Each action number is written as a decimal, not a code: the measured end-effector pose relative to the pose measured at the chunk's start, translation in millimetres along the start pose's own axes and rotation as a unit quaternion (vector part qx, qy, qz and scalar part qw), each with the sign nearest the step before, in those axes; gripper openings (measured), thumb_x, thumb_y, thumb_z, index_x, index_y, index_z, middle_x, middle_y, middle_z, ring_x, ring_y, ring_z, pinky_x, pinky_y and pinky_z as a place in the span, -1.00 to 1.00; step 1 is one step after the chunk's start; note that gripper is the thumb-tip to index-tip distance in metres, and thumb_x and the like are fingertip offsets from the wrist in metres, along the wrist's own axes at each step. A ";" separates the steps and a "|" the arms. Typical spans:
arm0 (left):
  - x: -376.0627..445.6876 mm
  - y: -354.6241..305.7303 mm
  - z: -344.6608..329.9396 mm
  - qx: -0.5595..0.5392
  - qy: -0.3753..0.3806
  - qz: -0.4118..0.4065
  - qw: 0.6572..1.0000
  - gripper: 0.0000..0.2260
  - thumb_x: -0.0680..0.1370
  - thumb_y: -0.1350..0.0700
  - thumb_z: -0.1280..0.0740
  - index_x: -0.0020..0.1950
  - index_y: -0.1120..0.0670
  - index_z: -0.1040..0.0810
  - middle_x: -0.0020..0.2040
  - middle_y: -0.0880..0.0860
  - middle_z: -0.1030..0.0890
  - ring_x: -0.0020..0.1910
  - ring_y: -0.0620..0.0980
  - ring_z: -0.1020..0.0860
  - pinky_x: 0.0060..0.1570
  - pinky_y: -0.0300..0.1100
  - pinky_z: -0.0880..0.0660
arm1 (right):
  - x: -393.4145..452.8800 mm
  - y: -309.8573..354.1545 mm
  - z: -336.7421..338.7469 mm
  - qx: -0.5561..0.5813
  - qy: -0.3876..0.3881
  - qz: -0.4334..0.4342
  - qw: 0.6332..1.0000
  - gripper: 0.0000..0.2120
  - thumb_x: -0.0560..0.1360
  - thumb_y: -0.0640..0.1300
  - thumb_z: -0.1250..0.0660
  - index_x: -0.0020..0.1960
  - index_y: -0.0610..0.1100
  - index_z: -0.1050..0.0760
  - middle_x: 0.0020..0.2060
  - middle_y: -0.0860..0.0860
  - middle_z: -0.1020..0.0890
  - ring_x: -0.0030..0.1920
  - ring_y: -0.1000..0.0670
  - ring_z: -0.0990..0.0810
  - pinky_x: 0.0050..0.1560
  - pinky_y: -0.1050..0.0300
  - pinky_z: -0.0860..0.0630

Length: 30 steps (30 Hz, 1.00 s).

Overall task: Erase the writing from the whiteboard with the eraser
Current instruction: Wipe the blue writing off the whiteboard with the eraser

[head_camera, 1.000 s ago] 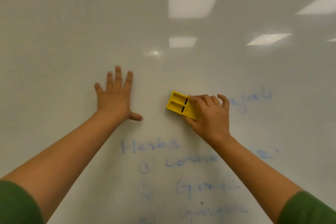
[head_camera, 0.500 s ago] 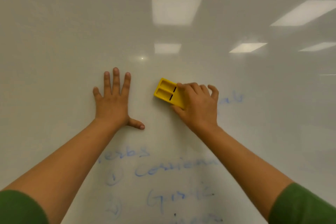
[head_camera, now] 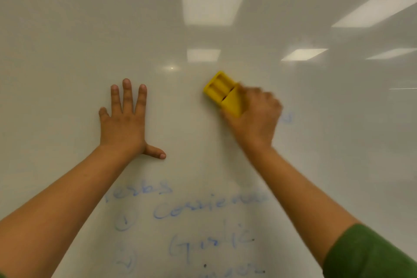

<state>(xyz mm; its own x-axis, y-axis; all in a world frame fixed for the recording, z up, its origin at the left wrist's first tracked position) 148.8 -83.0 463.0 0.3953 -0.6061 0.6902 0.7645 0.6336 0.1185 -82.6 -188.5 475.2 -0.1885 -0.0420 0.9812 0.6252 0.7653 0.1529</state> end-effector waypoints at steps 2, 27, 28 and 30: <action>-0.8 -0.9 0.5 -0.005 -0.002 -0.001 1.000 0.41 0.04 -0.51 -0.37 0.44 0.07 0.53 0.46 0.19 0.46 0.49 0.22 0.33 0.42 0.19 -0.07 | -44.1 31.4 -6.8 0.029 0.043 0.114 0.992 -0.56 0.28 0.10 -0.41 0.10 -0.06 -0.56 -0.11 -0.04 -0.64 -0.10 -0.11 -0.47 0.00 0.00 -0.27; -2.8 -2.7 3.4 -0.004 -0.016 -0.004 1.000 0.42 0.00 -0.52 -0.35 0.46 0.09 0.49 0.48 0.20 0.42 0.50 0.23 0.28 0.41 0.17 -0.14 | -14.5 -131.8 49.4 -0.091 0.004 -0.043 0.995 -0.53 0.30 0.21 -0.35 0.08 -0.07 -0.57 -0.16 -0.14 -0.65 -0.14 -0.23 -0.59 -0.09 -0.06 -0.42; -2.4 -3.0 2.6 -0.004 -0.017 -0.004 1.000 0.42 -0.01 -0.52 -0.35 0.46 0.09 0.48 0.48 0.21 0.42 0.50 0.23 0.28 0.40 0.17 -0.14 | -3.2 -163.8 59.2 -0.083 -0.014 -0.130 0.988 -0.44 0.27 0.22 -0.35 0.16 -0.08 -0.54 -0.07 -0.17 -0.64 -0.05 -0.25 -0.57 -0.02 -0.08 -0.42; -1.5 -4.5 2.1 -0.005 -0.024 -0.004 1.000 0.43 -0.01 -0.51 -0.36 0.47 0.10 0.48 0.48 0.22 0.41 0.50 0.24 0.28 0.40 0.18 -0.15 | 5.3 -205.6 72.2 -0.052 -0.038 -0.264 0.962 -0.35 0.27 0.21 -0.36 0.28 -0.06 -0.45 0.11 -0.13 -0.59 0.13 -0.21 -0.51 0.16 -0.08 -0.35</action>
<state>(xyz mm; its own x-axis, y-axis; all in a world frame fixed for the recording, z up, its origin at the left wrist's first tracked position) 143.7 -83.9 463.0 0.3645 -0.5871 0.7228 0.7723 0.6243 0.1176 -266.9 -299.7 440.4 -0.5524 -0.3578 0.7529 0.4986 0.5820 0.6424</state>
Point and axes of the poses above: each hand's wrist, its own x-axis towards the middle knuckle, its own z-axis out of the back of the hand, y = z × x, the point moved 8 cm from there along x, towards the middle knuckle
